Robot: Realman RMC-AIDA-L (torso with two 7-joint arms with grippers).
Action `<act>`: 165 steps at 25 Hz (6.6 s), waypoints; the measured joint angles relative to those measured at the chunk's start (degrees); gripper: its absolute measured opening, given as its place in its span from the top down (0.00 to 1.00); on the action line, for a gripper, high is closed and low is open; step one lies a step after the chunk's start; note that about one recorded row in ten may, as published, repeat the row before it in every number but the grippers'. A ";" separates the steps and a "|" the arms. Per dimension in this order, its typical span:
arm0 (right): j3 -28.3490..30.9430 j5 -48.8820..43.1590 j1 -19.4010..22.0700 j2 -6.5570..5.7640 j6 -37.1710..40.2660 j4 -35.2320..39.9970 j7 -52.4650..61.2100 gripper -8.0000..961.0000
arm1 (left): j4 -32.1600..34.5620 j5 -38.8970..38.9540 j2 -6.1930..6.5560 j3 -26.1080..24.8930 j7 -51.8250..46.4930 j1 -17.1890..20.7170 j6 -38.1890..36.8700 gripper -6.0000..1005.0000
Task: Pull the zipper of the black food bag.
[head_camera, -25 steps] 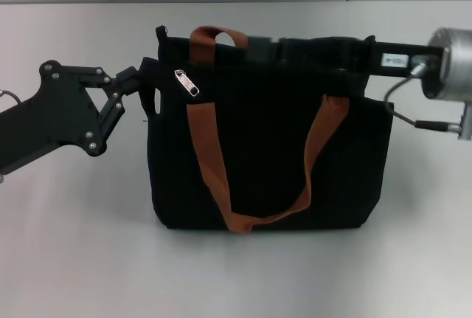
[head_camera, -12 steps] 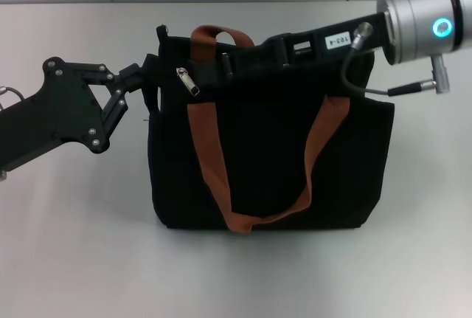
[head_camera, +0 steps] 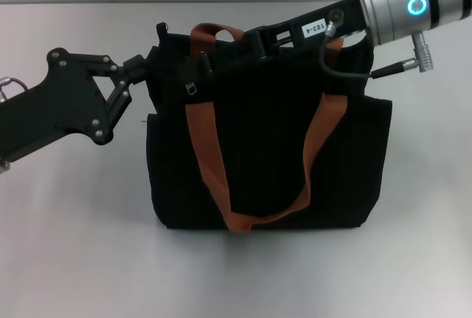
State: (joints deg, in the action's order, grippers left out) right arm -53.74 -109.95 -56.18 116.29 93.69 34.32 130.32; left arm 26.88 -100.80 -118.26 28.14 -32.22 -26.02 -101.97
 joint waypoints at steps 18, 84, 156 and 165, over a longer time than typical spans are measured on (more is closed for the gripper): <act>-3.20 -1.02 -1.51 0.51 -2.59 0.49 1.62 0.53 | 0.39 0.00 0.05 0.22 -3.46 -1.99 1.52 0.95; -12.68 -10.71 12.67 3.27 -6.03 30.60 12.62 0.99 | 0.13 2.42 0.18 -1.07 -5.61 -1.58 2.11 0.92; 9.68 1.17 30.92 2.80 9.63 -6.11 -71.93 0.15 | 4.54 -2.53 7.77 3.93 -38.14 4.50 -6.38 0.63; 8.86 0.68 29.01 2.91 7.11 -10.58 -75.72 0.15 | 4.52 -10.96 5.30 8.97 -28.73 5.25 -12.16 0.21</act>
State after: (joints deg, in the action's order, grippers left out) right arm -44.89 -109.27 -27.17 119.20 100.81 23.74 54.60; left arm 31.40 -111.77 -112.96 37.12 -60.96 -20.77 -114.13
